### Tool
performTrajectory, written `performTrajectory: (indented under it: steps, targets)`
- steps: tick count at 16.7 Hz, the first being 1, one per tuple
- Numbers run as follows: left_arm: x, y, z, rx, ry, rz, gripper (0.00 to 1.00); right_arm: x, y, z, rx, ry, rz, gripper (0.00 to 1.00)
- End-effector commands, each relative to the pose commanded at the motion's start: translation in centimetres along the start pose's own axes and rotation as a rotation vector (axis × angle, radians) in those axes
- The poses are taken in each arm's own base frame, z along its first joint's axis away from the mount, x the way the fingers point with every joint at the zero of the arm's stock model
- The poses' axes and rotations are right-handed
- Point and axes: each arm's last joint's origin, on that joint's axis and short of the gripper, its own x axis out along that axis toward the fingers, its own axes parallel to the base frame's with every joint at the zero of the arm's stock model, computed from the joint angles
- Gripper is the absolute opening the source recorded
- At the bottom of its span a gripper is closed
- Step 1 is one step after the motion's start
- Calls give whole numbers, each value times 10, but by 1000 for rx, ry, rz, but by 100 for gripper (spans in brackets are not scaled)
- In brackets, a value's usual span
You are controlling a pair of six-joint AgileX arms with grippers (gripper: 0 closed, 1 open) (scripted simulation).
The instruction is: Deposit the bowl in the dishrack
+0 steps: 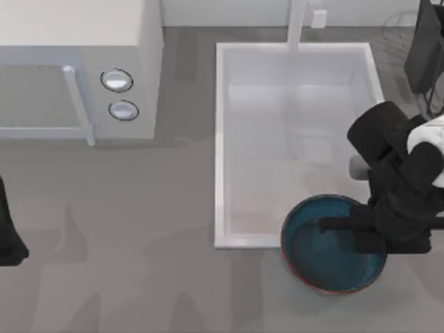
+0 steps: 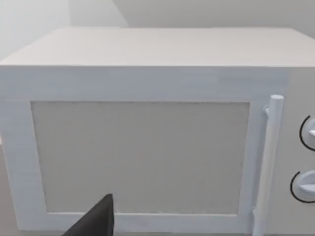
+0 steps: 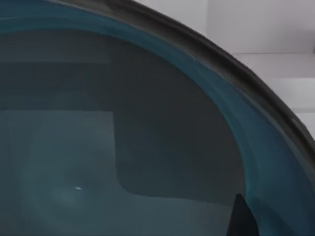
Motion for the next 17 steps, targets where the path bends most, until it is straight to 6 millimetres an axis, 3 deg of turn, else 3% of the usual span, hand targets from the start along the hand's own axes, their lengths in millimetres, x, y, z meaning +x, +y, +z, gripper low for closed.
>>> performTrajectory:
  steps: [4, 8, 13, 15, 17]
  targets:
    - [0, 0, 0, 0, 0, 0, 100, -24, 8, 14, -3, -1, 1, 0]
    - [0, 0, 0, 0, 0, 0, 100, -84, 13, 30, -1, 20, -11, 0]
    - [0, 0, 0, 0, 0, 0, 100, -168, 6, 29, -1, 27, -14, 0]
    - [0, 0, 0, 0, 0, 0, 100, -190, 2, 26, 0, 8, -4, 0]
    - [0, 0, 0, 0, 0, 0, 100, -198, 0, 24, 0, 0, 0, 0]
